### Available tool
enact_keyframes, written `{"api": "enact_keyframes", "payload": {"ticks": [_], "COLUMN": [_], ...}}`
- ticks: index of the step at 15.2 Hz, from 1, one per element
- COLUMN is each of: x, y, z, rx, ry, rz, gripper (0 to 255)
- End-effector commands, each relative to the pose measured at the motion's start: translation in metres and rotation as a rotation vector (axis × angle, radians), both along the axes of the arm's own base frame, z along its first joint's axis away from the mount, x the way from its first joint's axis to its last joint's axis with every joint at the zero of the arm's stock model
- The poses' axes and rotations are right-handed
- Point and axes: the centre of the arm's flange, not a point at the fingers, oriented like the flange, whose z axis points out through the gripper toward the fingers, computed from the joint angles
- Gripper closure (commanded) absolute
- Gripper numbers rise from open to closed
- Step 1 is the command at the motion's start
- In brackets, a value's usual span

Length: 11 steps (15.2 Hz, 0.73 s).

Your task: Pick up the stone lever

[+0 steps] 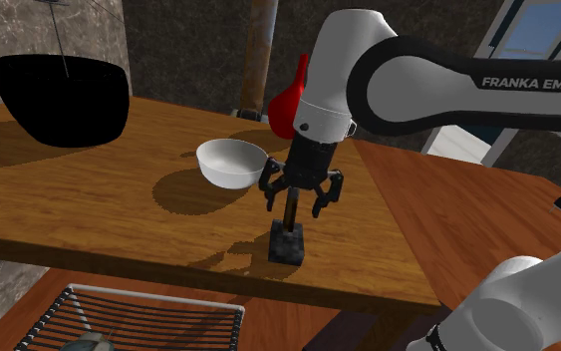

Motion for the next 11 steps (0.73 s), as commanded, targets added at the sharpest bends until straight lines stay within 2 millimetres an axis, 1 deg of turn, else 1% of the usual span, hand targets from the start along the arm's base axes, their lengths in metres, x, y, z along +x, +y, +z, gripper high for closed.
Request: {"api": "enact_keyframes", "payload": {"ticks": [1,2,11], "x": [-0.0007,-0.0008,-0.0007], "y": [-0.0001,-0.0001,-0.0001], "z": [-0.002,-0.0019,-0.002], "rx": [0.0,0.0,0.0], "ry": [0.0,0.0,0.0], "rz": [0.0,0.0,0.0], "gripper": [0,255,255]}}
